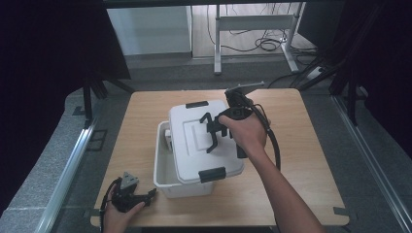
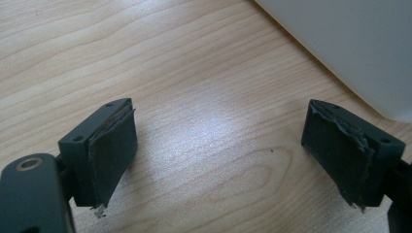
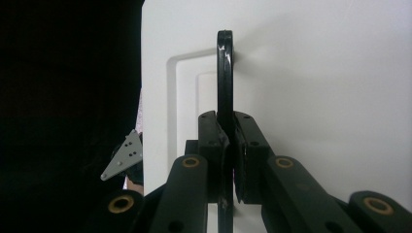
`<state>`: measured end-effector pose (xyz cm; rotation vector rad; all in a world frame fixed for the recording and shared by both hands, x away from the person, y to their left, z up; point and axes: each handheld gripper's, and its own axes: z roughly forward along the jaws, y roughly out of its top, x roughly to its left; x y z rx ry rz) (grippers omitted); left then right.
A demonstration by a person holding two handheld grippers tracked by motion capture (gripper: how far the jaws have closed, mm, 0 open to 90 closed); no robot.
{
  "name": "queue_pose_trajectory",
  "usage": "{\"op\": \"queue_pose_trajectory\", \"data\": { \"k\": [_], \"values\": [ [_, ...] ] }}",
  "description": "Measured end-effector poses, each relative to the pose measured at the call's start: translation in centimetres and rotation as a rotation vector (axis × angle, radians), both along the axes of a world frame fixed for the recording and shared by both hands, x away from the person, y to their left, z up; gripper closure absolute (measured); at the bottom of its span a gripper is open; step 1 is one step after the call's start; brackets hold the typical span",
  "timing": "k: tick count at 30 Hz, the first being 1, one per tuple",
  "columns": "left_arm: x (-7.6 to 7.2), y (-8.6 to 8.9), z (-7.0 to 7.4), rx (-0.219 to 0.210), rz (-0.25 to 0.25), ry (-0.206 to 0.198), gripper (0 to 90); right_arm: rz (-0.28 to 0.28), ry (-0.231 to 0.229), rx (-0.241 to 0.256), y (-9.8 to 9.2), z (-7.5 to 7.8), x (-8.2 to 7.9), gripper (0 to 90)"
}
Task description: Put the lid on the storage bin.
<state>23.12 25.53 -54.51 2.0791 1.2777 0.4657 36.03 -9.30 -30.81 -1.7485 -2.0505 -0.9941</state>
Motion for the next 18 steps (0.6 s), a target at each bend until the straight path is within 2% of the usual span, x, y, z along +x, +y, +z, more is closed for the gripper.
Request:
{"op": "queue_pose_trajectory", "data": {
  "k": [8,18],
  "values": [
    [0.0,0.0,0.0,0.000,-0.001,0.000,12.7,0.005,0.022,-0.002,1.1,-0.3,0.2,83.4],
    [0.0,0.0,0.0,0.001,-0.005,0.002,12.6,-0.007,0.027,-0.013,2.9,-0.2,-0.1,83.4]
  ]
}}
